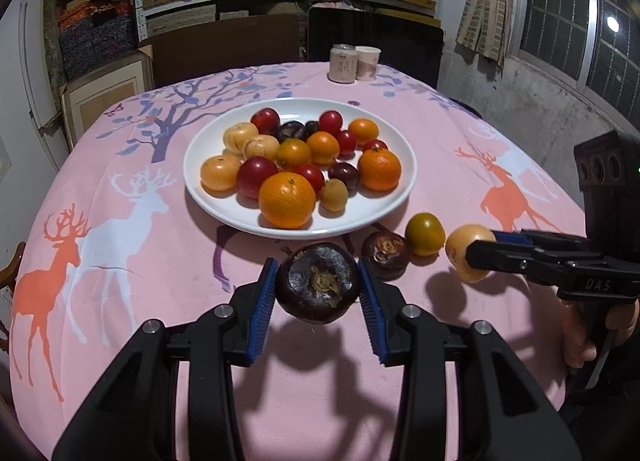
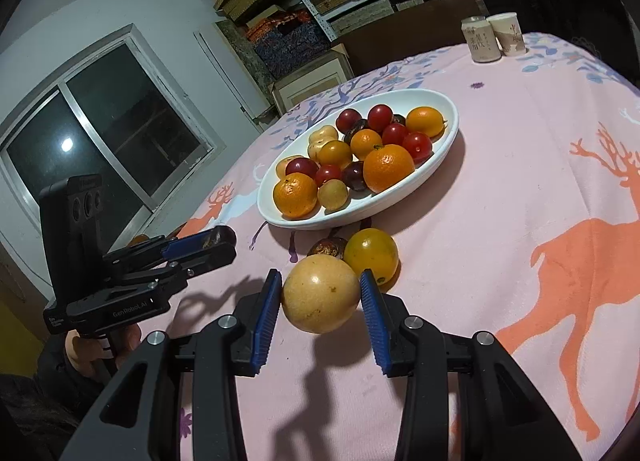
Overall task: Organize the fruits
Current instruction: 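Carry the brown fruit and the pale yellow fruit onto the plate and open both tools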
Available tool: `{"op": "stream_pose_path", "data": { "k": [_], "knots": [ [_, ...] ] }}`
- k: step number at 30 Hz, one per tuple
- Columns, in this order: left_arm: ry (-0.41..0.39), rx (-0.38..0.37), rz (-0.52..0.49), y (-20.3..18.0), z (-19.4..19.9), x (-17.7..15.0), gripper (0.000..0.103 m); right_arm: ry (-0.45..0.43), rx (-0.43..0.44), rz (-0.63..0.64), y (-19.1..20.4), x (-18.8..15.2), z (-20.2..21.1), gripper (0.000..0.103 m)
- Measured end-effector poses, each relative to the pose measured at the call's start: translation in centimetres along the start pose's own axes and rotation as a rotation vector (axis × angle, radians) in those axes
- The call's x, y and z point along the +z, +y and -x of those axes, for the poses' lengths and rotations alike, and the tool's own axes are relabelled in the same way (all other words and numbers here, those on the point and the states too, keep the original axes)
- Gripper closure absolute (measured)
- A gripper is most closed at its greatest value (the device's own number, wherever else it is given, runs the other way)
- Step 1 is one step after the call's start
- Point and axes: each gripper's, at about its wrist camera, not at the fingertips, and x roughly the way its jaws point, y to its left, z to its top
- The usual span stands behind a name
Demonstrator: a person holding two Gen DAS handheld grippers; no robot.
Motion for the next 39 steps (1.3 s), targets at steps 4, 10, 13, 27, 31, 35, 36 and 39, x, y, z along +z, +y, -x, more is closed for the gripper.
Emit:
{"op": "stream_pose_path", "data": {
  "k": [4,10,13,27,31,35,36,39],
  "knots": [
    [-0.035,0.016,-0.005,0.7,1.0,2.2,0.064,-0.023,-0.018,0.039,1.1,2.5,1.1,0.062],
    [-0.056,0.028,-0.007,1.8,-0.2,7.9,0.063,-0.074,-0.094,0.111,2.9,9.3,1.1,0.062],
    [-0.035,0.034,0.018,2.7,-2.5,10.3,0.064,-0.06,-0.123,0.125,3.1,12.1,-0.4,0.062],
    [0.078,0.059,0.09,5.7,-11.4,12.9,0.06,0.032,-0.181,0.074,1.1,17.5,-9.5,0.062],
    [0.058,0.082,0.105,6.1,-11.4,12.5,0.037,0.032,-0.207,0.046,0.6,17.2,-10.2,0.057],
    [0.033,0.083,0.103,6.0,-9.9,12.0,0.035,0.003,-0.236,0.078,1.0,16.7,-8.9,0.057],
    [0.03,0.082,0.105,6.0,-9.5,11.9,0.035,-0.001,-0.234,0.079,1.1,16.6,-8.5,0.057],
    [0.019,0.07,0.113,5.6,-8.3,11.1,0.035,-0.015,-0.227,0.09,1.5,15.9,-7.0,0.057]
  ]
}}
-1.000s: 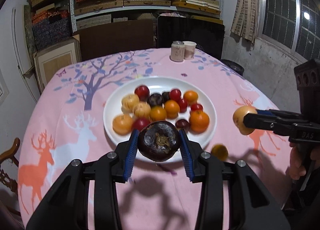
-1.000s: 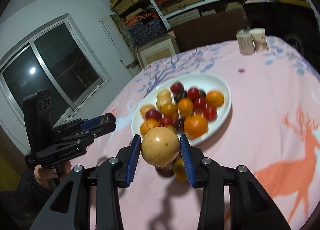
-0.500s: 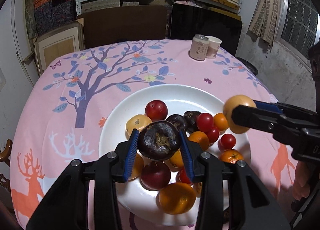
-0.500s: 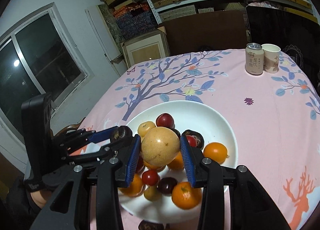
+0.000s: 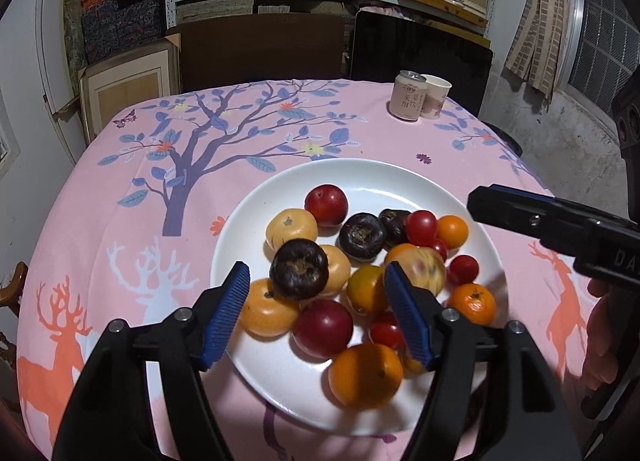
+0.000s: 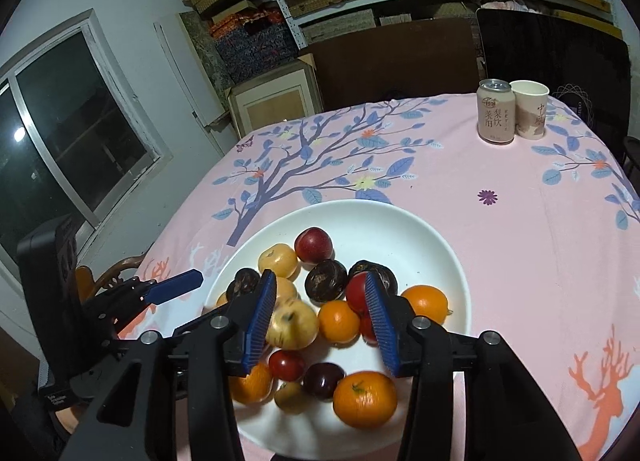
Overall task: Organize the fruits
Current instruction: 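Carry the brown fruit and the pale yellow fruit onto the plate and open both tools, then grasp the last dark brown fruit with the left tool while the right tool grasps the yellow-green fruit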
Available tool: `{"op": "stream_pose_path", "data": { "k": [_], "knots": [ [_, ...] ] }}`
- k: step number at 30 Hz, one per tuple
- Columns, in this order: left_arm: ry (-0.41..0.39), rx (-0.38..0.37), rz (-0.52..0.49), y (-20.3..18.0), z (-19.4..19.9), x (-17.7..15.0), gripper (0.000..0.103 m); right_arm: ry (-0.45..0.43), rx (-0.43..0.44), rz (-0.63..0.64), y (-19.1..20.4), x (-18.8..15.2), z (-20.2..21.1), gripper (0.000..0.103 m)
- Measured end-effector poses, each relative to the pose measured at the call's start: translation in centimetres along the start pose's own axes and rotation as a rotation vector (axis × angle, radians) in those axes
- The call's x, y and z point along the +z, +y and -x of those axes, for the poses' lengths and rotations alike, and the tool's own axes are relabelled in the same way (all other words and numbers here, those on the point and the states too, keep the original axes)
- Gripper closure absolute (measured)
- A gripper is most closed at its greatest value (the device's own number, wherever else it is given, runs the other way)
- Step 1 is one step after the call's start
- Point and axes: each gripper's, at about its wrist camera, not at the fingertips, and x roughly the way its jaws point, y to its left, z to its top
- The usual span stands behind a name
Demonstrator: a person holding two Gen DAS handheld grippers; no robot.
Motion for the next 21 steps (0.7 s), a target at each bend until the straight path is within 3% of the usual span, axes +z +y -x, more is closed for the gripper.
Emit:
{"op": "stream_pose_path", "data": {
  "k": [10,15,21],
  "knots": [
    [-0.03,0.029,-0.024,-2.1,3.6,-4.4,0.024,0.021,-0.041,0.042,-0.1,-6.0,3.9,0.056],
    [-0.033,0.059,-0.042,-2.7,5.2,-7.0,0.019,0.03,-0.045,0.088,0.0,-10.1,5.4,0.048],
    [-0.009,0.077,-0.039,-2.6,5.5,-9.2,0.018,0.079,-0.073,0.113,-0.4,-13.2,4.3,0.043]
  ]
}}
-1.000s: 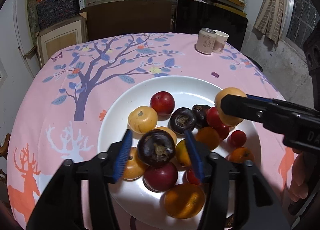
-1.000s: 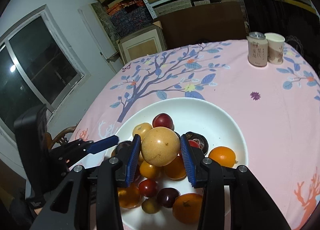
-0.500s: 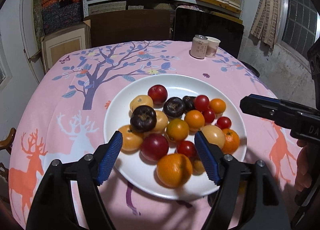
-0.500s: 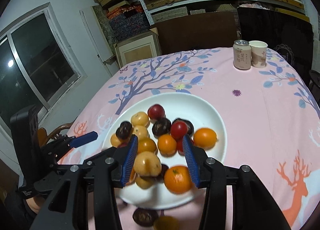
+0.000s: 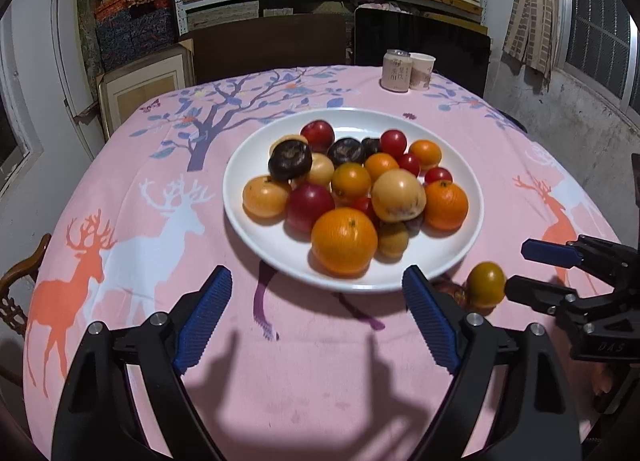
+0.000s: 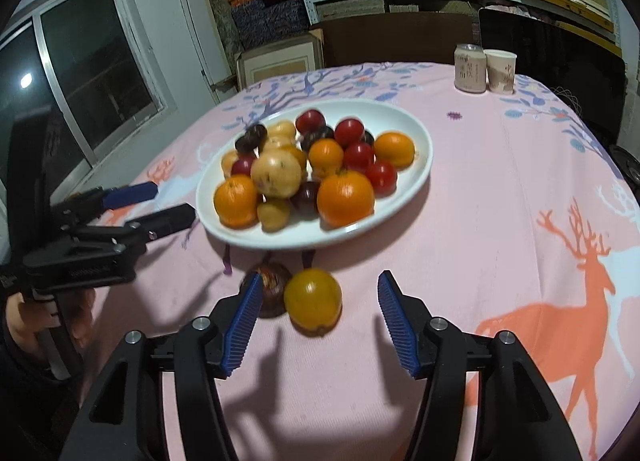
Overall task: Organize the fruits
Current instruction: 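Grasp the last dark brown fruit with the left tool while the right tool grasps the yellow-green fruit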
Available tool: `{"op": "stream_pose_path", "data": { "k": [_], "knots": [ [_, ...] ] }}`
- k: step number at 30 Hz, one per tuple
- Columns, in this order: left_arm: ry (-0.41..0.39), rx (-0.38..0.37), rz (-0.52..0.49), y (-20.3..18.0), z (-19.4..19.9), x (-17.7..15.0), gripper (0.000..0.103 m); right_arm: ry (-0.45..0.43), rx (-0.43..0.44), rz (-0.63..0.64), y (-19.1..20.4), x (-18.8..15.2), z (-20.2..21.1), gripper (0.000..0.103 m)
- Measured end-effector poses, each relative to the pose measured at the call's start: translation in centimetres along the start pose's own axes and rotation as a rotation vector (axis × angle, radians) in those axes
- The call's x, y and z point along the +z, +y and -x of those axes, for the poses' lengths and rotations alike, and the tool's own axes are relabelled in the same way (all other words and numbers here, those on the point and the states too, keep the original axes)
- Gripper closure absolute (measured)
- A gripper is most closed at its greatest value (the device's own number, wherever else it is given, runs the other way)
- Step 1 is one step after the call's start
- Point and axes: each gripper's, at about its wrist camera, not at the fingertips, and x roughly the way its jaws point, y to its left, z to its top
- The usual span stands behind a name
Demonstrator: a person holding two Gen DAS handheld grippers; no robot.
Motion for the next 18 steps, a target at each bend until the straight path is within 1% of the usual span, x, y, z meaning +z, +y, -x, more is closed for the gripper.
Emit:
{"op": "stream_pose_path", "data": {
  "k": [3,10,12,13,16,17,18],
  "knots": [
    [0.009,0.004,0.012,0.2,0.1,-0.8,0.018,0.018,-0.014,0.007,0.4,-0.3,-1.0,0.043],
    [0.018,0.01,0.032,0.8,0.2,-1.5,0.018,0.041,0.0,0.001,0.8,-0.3,-2.1,0.043],
    [0.022,0.011,0.036,1.0,0.1,-1.6,0.018,0.051,-0.003,0.012,1.1,-0.2,-2.4,0.049],
    [0.024,0.01,0.037,1.0,0.0,-1.7,0.018,0.057,0.0,0.018,1.3,-0.2,-2.5,0.054],
    [0.03,0.007,0.04,1.0,-0.2,-1.8,0.018,0.055,-0.002,0.016,1.3,-0.2,-2.5,0.059],
    [0.03,0.007,0.039,0.9,-0.3,-1.8,0.018,0.052,-0.015,0.01,1.2,-0.2,-2.5,0.066],
    [0.03,0.008,0.038,0.9,-0.3,-1.8,0.018,0.053,-0.009,0.002,0.9,-0.2,-2.5,0.066]
  ]
}}
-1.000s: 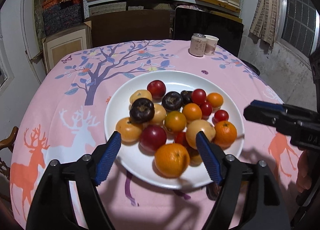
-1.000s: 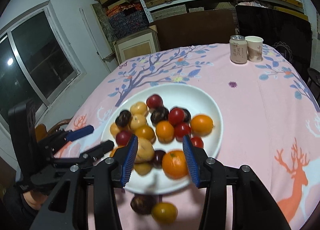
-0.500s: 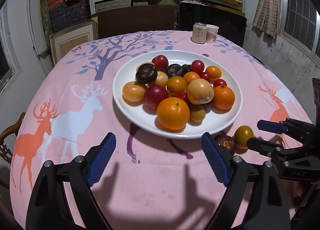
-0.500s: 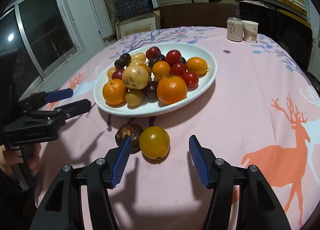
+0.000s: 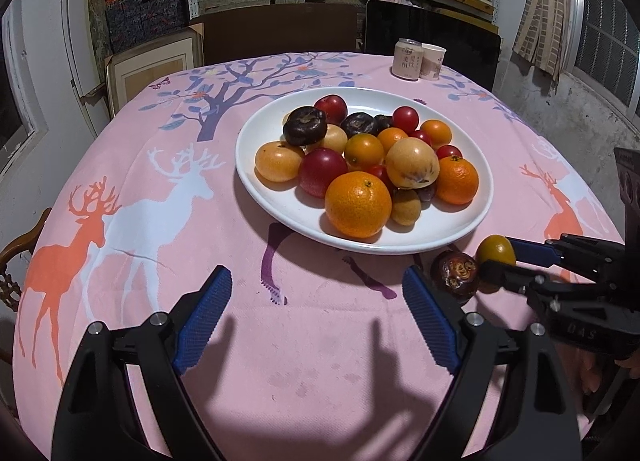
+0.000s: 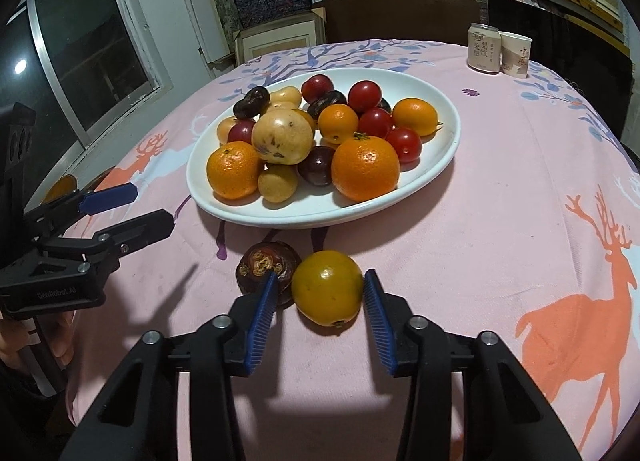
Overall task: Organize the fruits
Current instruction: 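Grasp the last dark brown fruit with the left tool while the right tool grasps the yellow-green fruit, then carry the brown fruit and the yellow-green fruit onto the plate and open both tools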
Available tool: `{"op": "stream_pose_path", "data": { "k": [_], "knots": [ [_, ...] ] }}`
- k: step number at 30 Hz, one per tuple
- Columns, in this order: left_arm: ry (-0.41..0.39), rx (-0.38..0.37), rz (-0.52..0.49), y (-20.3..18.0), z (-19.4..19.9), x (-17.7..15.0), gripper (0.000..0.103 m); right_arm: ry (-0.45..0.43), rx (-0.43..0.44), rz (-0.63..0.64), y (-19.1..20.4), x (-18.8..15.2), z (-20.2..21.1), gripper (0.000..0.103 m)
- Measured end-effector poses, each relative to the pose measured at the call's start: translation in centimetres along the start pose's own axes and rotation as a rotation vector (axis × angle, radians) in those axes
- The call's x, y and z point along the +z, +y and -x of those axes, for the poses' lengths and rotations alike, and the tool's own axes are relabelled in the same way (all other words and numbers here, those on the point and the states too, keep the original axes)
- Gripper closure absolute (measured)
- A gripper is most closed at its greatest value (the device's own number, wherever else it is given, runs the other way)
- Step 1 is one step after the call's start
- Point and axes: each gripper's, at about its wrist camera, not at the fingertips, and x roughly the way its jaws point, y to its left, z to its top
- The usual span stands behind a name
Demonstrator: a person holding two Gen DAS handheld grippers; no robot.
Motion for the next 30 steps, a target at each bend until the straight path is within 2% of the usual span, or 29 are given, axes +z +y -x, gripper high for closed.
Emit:
{"op": "stream_pose_path", "data": {
  "k": [4,7,11,15,17,20,21,22,30],
  "knots": [
    [-0.006,0.003,-0.013,-0.4,0.2,-0.1,0.018,-0.04,0.039,-0.07,-1.5,-0.2,0.8,0.066],
    [-0.002,-0.037,-0.029,-1.2,0.3,-0.3,0.018,-0.096,0.048,-0.121,-3.2,-0.6,2.1,0.066],
    [0.004,-0.082,-0.12,-4.7,0.3,-0.7,0.018,-0.165,-0.015,-0.201,-5.7,-1.3,3.8,0.066],
    [0.015,-0.089,-0.171,-8.3,-0.8,-0.6,0.02,-0.19,-0.021,-0.248,-6.8,-1.5,4.4,0.066],
    [0.037,-0.099,-0.179,-9.5,-1.8,-0.4,0.023,-0.194,-0.014,-0.253,-7.0,-1.6,4.5,0.066],
    [0.08,-0.092,-0.184,-10.5,-3.7,-0.2,0.037,-0.197,-0.01,-0.248,-6.9,-1.6,4.5,0.066],
    [0.109,-0.113,-0.171,-10.5,-4.4,-0.1,0.051,-0.199,-0.007,-0.246,-6.9,-1.6,4.5,0.066],
    [0.122,-0.12,-0.16,-10.4,-4.8,-0.2,0.06,-0.2,-0.004,-0.245,-7.0,-1.6,4.5,0.066],
    [0.047,-0.168,-0.145,-8.9,-2.0,-0.7,0.062,-0.196,0.021,-0.225,-6.7,-1.4,4.7,0.066]
  ]
}}
